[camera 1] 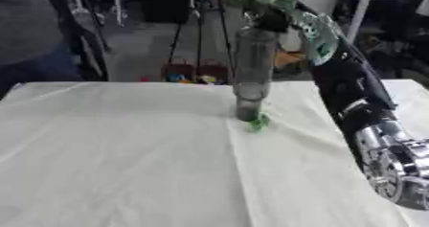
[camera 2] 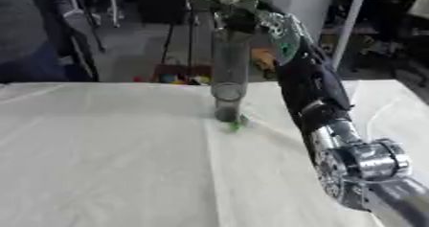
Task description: Arrange flowers into the vase.
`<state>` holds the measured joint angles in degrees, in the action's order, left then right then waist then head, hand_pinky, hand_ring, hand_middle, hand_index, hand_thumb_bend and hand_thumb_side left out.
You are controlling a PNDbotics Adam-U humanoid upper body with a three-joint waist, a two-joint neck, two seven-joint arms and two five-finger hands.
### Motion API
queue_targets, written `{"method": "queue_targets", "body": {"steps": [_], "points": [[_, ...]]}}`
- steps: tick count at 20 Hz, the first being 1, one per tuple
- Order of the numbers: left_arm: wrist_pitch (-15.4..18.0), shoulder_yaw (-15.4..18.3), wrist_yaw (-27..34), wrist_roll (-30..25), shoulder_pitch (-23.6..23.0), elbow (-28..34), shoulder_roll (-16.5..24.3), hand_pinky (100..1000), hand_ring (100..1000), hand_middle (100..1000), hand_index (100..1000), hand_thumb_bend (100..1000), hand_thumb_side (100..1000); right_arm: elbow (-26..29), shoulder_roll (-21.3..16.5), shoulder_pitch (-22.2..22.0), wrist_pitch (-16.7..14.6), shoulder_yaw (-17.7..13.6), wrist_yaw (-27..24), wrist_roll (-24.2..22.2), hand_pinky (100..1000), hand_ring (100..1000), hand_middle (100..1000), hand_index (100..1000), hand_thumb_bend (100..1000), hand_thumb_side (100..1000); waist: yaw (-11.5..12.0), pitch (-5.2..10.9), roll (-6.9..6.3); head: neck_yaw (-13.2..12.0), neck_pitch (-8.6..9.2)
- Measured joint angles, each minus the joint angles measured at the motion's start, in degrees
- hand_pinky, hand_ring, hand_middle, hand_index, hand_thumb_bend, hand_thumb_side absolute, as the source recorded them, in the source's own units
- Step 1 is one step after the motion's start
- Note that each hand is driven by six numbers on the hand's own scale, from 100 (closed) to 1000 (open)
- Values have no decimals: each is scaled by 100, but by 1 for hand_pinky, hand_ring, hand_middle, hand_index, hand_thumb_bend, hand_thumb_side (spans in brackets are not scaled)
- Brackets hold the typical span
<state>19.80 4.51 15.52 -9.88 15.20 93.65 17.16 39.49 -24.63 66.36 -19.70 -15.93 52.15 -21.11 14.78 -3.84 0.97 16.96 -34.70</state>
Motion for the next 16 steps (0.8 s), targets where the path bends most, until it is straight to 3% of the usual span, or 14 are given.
{"method": "queue_targets", "body": {"steps": [3,9,16], "points": [[-1,0,0,-1,-1,0,0,607,563,685,678,647,677,-40,-5,0,8,-13,63,-51,935,1000,796,892,100,773,-3,1,0,-1,0],[-10,0,0,-11,-5,-1,1,607,563,686,678,637,686,-141,-36,0,48,-34,165,-157,965,1000,826,940,100,902,-24,1,-3,-15,0],[-12,0,0,-15,-11,-2,1,608,563,686,678,636,687,-226,-40,0,-19,-35,378,-233,1000,1000,961,978,100,921,-25,1,-3,-22,0]]}}
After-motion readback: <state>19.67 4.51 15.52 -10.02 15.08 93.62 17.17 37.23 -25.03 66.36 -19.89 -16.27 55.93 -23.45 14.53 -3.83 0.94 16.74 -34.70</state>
